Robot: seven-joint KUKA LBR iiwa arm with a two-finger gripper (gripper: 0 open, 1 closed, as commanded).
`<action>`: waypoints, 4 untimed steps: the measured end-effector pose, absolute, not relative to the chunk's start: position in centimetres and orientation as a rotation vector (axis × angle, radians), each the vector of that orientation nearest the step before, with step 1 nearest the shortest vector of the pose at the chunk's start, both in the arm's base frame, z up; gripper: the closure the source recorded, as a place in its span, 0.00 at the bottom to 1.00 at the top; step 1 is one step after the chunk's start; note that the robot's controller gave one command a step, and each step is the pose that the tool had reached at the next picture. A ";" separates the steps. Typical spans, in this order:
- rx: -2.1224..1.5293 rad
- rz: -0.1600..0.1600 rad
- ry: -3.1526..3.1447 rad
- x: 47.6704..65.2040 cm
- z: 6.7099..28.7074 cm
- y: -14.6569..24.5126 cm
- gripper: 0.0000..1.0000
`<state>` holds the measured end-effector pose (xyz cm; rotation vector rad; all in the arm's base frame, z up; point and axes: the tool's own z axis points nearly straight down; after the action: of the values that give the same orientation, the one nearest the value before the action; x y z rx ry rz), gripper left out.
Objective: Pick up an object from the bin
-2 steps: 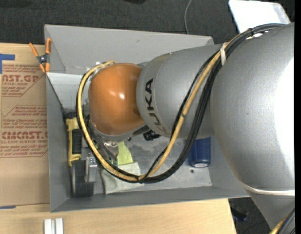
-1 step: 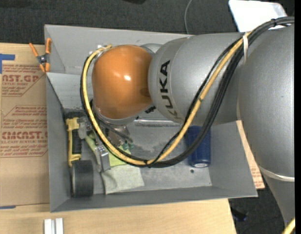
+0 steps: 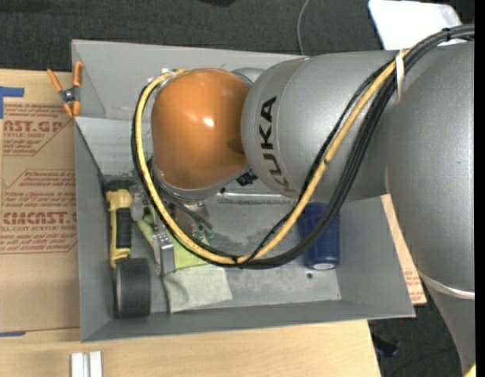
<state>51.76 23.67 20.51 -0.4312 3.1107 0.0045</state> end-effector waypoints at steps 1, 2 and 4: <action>-0.352 0.006 3.115 53.2 18.9 23.9 0.00; -0.066 0.009 3.135 52.0 18.7 22.1 0.00; -0.339 0.007 3.116 52.6 18.7 21.7 0.00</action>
Offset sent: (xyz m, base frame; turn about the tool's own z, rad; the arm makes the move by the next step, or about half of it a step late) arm -0.0147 -0.0350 -0.0184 0.4463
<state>52.62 21.67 18.74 -0.3393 3.1161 0.0072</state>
